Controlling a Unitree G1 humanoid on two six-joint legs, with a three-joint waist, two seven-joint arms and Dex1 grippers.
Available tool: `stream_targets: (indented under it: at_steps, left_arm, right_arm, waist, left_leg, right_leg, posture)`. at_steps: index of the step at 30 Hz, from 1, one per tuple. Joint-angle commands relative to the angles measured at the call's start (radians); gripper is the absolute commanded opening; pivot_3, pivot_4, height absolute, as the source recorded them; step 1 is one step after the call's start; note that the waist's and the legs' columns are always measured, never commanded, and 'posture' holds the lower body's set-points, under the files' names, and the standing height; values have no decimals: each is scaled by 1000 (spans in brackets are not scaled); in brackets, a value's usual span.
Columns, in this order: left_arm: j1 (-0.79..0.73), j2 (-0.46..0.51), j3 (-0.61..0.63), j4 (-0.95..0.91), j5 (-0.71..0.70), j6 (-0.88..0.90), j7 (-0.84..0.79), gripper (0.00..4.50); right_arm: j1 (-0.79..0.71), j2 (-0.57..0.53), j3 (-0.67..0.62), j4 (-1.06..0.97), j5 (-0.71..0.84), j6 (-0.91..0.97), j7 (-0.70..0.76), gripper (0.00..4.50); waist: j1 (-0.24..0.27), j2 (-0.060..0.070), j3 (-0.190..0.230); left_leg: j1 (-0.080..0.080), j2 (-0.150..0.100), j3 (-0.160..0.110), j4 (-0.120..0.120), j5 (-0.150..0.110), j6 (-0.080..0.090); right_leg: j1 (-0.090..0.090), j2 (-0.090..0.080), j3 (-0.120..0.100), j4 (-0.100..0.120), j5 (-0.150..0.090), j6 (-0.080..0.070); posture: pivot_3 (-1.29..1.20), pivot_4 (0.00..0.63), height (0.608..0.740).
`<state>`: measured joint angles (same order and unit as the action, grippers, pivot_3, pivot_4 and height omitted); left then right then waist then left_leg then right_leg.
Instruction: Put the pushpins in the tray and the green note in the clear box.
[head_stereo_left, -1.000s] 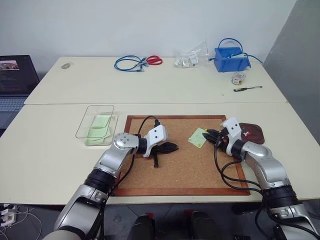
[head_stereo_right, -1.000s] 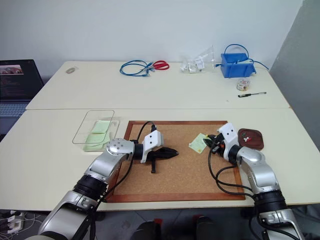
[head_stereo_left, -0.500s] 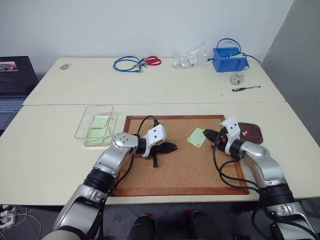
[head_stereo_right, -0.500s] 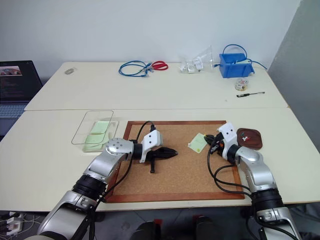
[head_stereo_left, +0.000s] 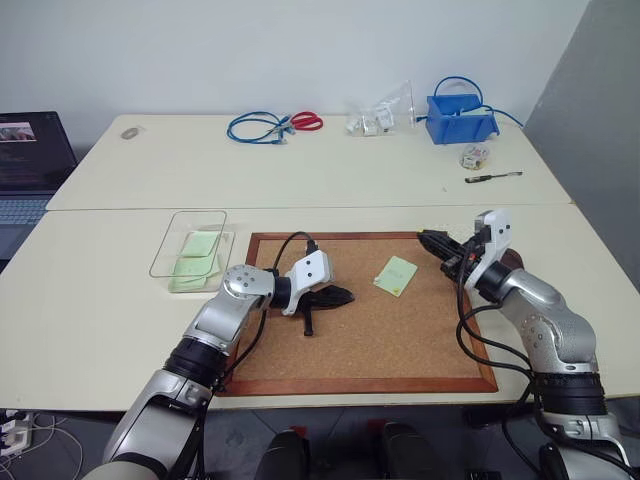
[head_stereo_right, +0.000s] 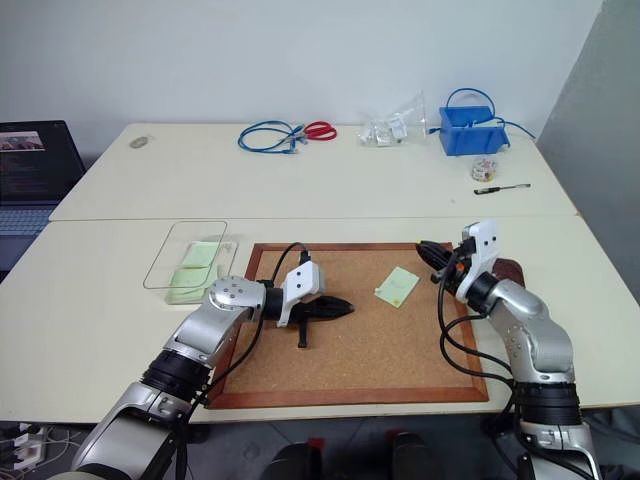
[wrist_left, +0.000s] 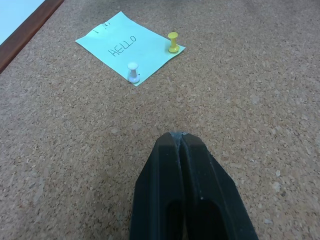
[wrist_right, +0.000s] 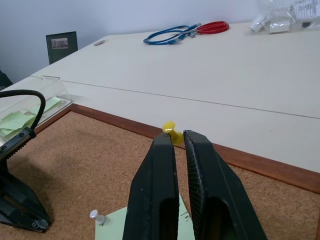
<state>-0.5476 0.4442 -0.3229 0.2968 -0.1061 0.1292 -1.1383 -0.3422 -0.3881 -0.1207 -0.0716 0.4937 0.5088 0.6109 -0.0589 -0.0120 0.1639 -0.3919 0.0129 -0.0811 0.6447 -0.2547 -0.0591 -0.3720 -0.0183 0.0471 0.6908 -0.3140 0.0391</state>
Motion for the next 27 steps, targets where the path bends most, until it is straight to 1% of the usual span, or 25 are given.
stream_targets:
  at_steps: [1,4,6,8,10,15,20,21,24,27]
  left_arm:
    - [41,24,-48,32,45,30,-31,0]
    - [45,26,-49,26,44,30,-33,0]
    - [47,30,-50,25,44,31,-39,0]
    - [49,34,-51,25,44,30,-44,0]
    - [48,35,-52,25,44,28,-47,0]
    - [34,32,-57,40,44,22,-52,0]
    - [27,30,-59,50,45,14,-56,0]
    - [27,30,-59,51,46,13,-57,0]
    - [26,32,-58,54,47,9,-58,0]
    - [28,35,-57,54,48,7,-58,0]
  right_arm:
    - [13,-15,-62,-55,-8,-1,-70,72]
    - [51,-56,-78,-62,-70,-18,-118,72]
    - [113,-74,-142,-84,-98,-6,-194,72]
    - [162,-71,-185,-109,-105,13,-248,72]
    - [183,-66,-194,-117,-116,11,-278,72]
    - [174,-50,-211,-77,-150,-6,-351,72]
    - [139,-48,-203,-33,-164,-12,-363,72]
    - [134,-49,-204,-25,-167,-10,-369,692]
    - [126,-51,-213,-5,-168,-8,-378,1199]
    - [129,-56,-217,7,-167,-13,-381,1851]
  waist:
    - [0,0,0]
    - [3,0,0]
    - [7,0,0]
    - [10,0,0]
    - [5,0,0]
    - [-1,3,-2]
    - [0,3,-2]
    - [0,3,-2]
    - [0,3,-2]
    - [0,3,-2]
  left_leg:
    - [0,0,0,0,0,0]
    - [0,0,0,0,0,0]
    - [-1,0,0,0,0,0]
    - [-1,0,0,0,0,0]
    - [-1,0,0,-1,0,0]
    - [2,0,2,-1,0,0]
    - [2,0,2,-1,0,0]
    - [2,0,1,-1,0,0]
    - [2,0,1,-2,0,0]
    - [2,0,2,-2,0,0]
  right_leg:
    - [0,0,0,0,0,0]
    - [0,0,0,0,0,0]
    - [0,0,0,-1,0,0]
    - [0,0,0,-1,0,0]
    - [0,0,0,-1,0,0]
    - [1,0,2,0,0,0]
    - [1,1,2,0,0,0]
    - [1,1,2,-1,0,0]
    - [1,1,2,-1,0,0]
    - [1,0,2,-1,0,0]
  posture:
    - [0,150,740]
    - [0,150,740]
    - [0,150,740]
    - [0,150,740]
    - [0,150,740]
    - [0,150,740]
    - [0,150,740]
    - [0,150,740]
    - [0,150,740]
    - [0,150,740]
